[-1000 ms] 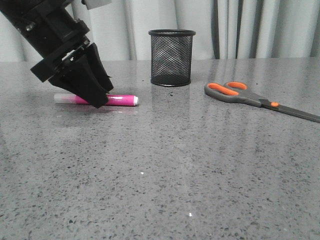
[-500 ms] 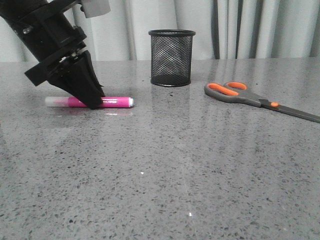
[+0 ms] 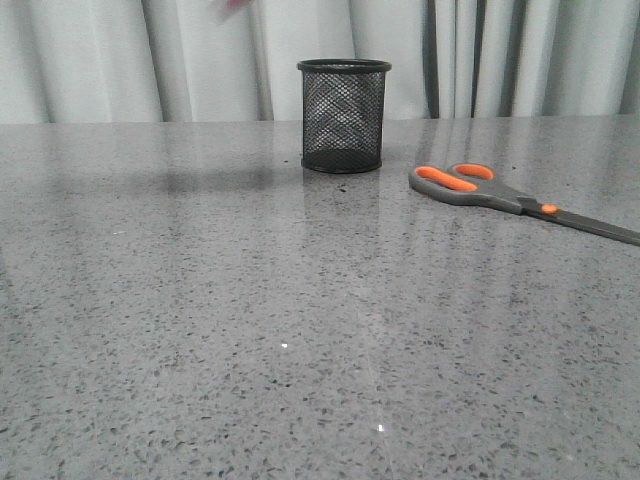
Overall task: Put pen and scissors into bin
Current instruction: 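Lift the pink highlighter with the left gripper over the mesh cup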
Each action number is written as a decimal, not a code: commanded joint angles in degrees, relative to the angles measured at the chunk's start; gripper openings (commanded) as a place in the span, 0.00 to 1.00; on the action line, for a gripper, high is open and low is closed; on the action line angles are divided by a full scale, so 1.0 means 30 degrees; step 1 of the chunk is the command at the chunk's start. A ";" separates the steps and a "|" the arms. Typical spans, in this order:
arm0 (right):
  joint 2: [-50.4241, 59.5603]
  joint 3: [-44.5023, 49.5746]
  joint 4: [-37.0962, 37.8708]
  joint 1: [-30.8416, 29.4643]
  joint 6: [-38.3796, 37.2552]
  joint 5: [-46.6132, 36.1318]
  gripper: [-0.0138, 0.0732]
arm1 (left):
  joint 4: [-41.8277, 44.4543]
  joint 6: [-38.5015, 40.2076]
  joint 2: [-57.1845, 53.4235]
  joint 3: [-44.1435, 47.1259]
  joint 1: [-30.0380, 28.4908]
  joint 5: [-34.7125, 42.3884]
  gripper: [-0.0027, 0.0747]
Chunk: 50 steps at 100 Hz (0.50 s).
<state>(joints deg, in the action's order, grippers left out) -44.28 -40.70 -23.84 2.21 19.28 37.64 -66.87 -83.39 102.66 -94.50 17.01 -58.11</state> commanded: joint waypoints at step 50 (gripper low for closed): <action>-0.0021 -0.0695 -0.0100 -0.0054 0.0220 -0.0778 0.66 | -1.3043 -0.6609 0.3354 -0.1179 0.3173 0.8838 0.01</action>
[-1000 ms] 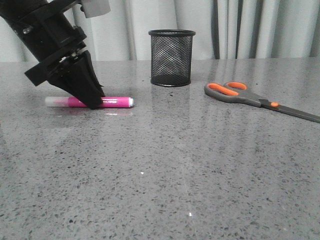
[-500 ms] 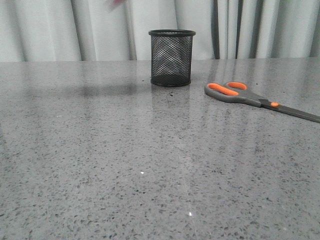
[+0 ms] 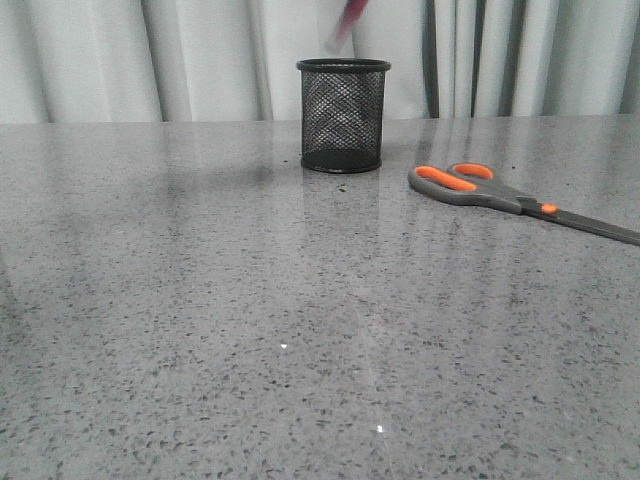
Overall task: Put pen and scissors into bin
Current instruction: 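Lift the pink highlighter with the left gripper over the mesh cup, then lower the highlighter into the mesh cup and open the left gripper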
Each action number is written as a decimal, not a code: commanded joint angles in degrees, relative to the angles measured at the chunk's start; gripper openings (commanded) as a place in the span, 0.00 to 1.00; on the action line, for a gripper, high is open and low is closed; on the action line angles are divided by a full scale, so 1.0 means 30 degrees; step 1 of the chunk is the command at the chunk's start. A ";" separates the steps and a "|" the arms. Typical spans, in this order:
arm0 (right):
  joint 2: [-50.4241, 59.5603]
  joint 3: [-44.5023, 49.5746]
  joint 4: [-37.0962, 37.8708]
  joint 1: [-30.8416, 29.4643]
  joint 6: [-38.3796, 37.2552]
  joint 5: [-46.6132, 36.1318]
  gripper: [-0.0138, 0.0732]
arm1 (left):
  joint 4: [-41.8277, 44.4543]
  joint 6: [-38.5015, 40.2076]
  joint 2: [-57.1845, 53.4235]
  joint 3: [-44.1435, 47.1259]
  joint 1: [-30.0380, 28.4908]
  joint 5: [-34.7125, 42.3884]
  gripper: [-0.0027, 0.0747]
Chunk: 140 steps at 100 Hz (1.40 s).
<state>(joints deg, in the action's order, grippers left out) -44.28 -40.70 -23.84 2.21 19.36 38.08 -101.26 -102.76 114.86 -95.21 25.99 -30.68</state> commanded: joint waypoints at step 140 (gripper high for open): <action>-0.0242 -0.0743 -0.0538 -0.0054 0.0320 -0.1574 0.66 | 1.5966 1.2277 -0.9896 0.0184 -0.3877 -0.1846 0.01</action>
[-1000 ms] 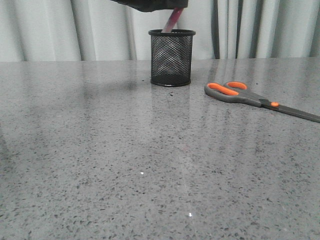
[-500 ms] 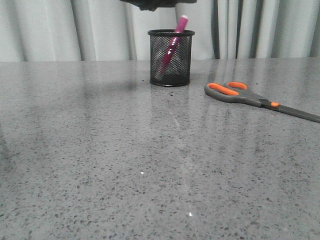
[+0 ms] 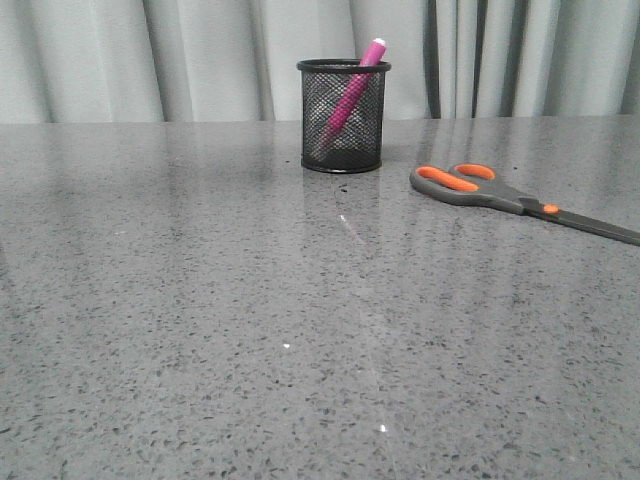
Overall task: Put pen and scissors into bin
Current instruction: 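Lower the highlighter into the mesh cup and open the left gripper, then lower the right gripper onto the scissors handle and close it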
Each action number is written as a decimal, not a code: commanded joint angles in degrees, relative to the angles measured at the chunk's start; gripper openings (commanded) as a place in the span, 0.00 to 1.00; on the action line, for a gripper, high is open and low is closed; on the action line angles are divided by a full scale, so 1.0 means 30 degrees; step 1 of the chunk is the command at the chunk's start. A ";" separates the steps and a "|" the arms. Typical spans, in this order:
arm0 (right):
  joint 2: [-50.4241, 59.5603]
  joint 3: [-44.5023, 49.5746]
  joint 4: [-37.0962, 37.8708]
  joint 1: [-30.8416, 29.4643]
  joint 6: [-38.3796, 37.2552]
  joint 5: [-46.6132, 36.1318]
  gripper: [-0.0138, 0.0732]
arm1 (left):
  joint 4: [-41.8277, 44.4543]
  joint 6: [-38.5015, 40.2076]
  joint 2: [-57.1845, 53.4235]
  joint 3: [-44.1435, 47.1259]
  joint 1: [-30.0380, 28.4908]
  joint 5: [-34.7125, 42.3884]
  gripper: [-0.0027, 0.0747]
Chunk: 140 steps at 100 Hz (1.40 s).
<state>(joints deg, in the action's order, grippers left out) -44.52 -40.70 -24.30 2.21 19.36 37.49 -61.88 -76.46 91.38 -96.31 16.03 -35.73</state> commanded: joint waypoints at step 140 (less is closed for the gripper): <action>-1.8111 -1.3939 0.5809 0.3956 0.2648 0.6161 0.66 | -0.0871 0.4100 -1.6241 1.8999 -0.4721 0.5811 0.01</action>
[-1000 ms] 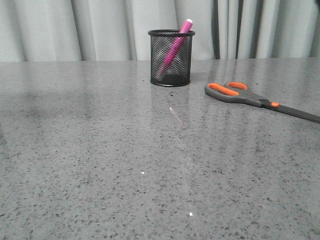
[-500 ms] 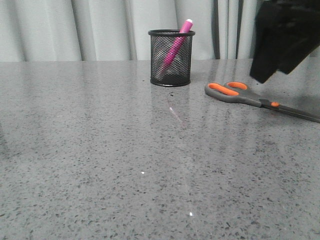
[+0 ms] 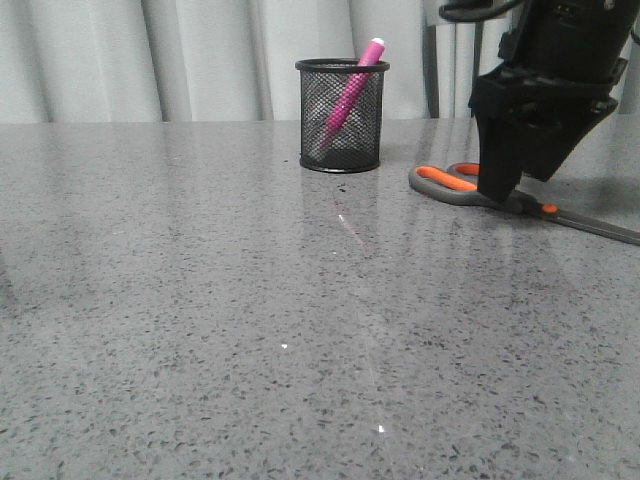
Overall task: Put pen and scissors into bin
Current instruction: 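Lower the right gripper onto the scissors handle and close it, then lift the scissors with the right gripper and carry them over the cup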
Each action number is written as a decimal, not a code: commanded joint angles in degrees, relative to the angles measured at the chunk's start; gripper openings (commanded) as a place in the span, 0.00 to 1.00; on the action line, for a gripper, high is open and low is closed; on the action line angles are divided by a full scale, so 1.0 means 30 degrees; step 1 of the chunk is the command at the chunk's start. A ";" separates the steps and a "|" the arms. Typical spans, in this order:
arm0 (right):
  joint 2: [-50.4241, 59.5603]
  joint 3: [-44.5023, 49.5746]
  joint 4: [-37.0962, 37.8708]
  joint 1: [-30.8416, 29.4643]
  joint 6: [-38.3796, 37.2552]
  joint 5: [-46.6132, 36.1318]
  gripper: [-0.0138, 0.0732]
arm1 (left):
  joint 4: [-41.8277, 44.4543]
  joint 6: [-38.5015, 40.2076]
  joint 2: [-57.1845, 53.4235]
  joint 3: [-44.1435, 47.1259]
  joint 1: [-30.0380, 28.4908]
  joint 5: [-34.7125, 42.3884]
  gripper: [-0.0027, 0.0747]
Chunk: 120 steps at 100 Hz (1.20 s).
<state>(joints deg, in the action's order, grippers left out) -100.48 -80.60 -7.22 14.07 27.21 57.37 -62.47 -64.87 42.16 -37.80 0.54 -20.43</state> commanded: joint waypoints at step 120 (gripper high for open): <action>0.4999 0.2516 -0.3699 -0.0229 0.0146 -0.6922 0.07 | -0.0641 0.0239 0.0341 -0.0502 0.0509 0.1011 0.01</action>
<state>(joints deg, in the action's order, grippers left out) -92.76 -75.94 -14.13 13.91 27.08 47.91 -62.47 -64.78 43.13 -37.77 1.71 -19.51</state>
